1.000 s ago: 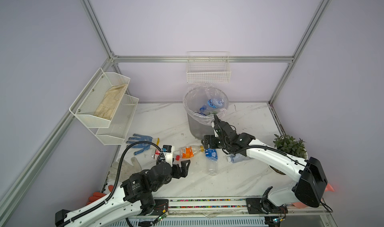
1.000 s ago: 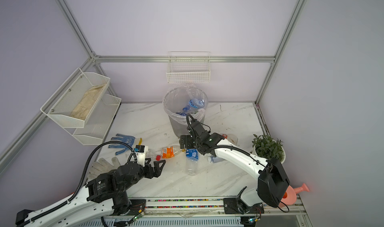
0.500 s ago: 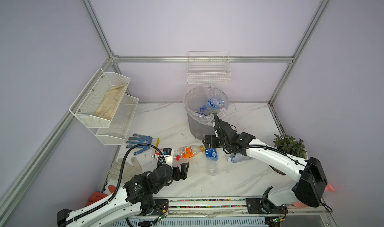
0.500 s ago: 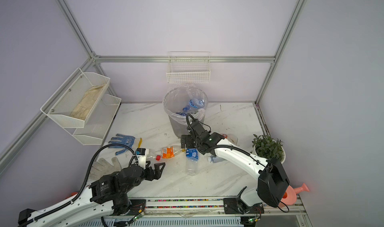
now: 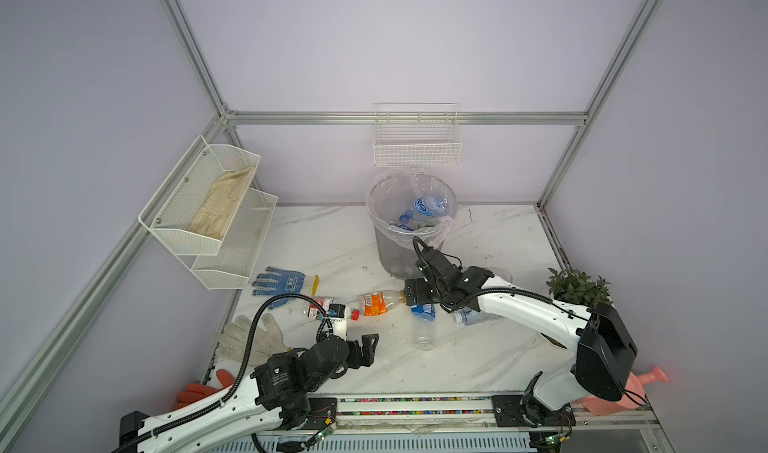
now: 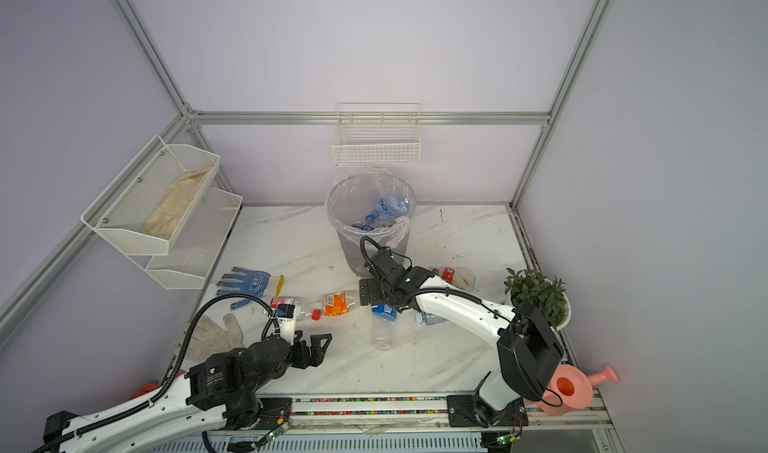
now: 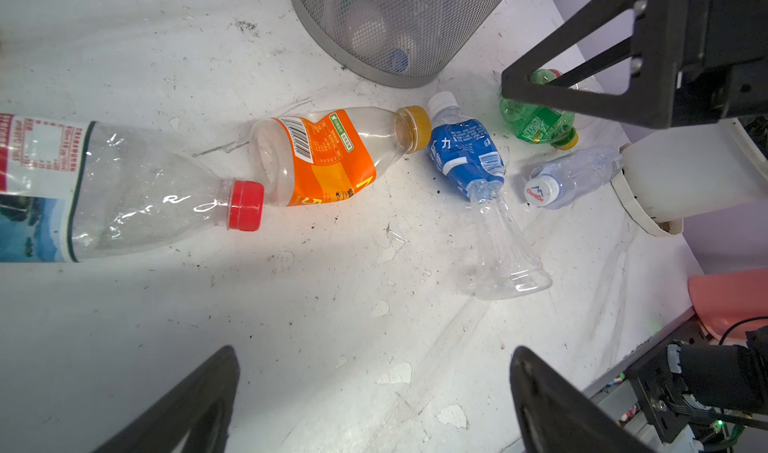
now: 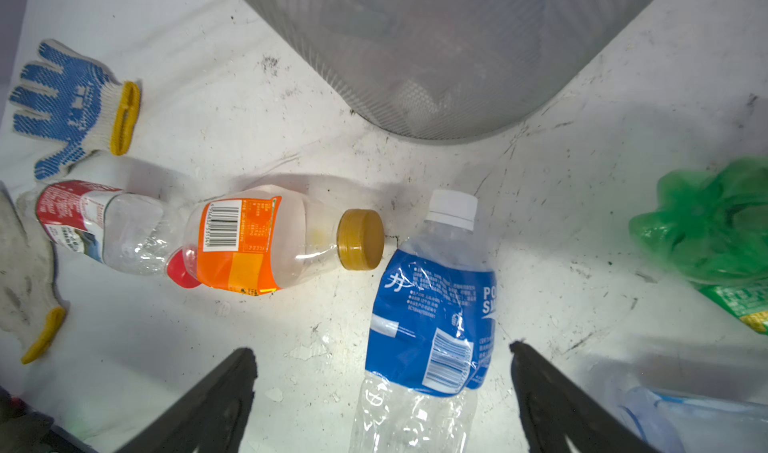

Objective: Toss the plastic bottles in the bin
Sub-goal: 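Withdraw left gripper toward robot while right gripper moves over blue-labelled bottle, then lower the right gripper and close it on the blue-labelled bottle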

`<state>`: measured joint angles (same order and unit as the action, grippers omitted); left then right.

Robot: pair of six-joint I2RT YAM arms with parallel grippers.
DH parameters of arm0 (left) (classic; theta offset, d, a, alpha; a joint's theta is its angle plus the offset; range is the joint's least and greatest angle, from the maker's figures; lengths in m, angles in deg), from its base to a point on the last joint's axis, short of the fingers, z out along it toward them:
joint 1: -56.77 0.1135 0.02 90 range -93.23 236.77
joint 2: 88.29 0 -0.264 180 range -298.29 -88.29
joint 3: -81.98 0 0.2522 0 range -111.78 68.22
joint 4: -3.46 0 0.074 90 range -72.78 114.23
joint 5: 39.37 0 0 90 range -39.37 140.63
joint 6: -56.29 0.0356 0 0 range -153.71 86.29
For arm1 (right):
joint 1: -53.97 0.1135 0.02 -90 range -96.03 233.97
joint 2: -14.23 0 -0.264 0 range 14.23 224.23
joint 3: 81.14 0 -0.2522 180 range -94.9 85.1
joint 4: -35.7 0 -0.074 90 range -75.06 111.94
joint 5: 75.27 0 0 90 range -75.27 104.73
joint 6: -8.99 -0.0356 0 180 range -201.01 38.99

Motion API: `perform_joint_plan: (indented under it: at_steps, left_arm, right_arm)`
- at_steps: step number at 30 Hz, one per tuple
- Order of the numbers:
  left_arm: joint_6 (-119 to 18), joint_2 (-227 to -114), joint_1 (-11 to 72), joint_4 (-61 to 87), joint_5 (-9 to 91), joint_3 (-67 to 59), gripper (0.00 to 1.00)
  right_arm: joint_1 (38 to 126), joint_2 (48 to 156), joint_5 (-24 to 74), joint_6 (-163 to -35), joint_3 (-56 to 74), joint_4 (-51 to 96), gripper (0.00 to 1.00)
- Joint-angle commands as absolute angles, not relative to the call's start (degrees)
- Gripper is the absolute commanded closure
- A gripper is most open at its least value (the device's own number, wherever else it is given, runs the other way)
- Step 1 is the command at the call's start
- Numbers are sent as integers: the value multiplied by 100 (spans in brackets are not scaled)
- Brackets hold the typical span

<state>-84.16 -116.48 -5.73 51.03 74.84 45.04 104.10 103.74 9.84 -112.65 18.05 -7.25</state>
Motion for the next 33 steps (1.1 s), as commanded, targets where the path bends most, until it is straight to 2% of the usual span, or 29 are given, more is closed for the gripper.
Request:
perform_joint_plan:
  at_steps: [1, 18, 33]
  left_arm:
    - [-8571, -11515, -616, 4970, 7492, 4781, 0]
    - [-8732, -11298, -642, 5157, 7440, 4967, 0]
    - [-8723, -11291, -635, 5229, 7454, 4897, 0]
  right_arm:
    - [10608, 10588, 748, -11240, 1536, -993, 3]
    - [10754, 11056, -19, -11856, 1578, -1649, 3]
    - [10886, 11072, 426, -12296, 2405, -1036, 3]
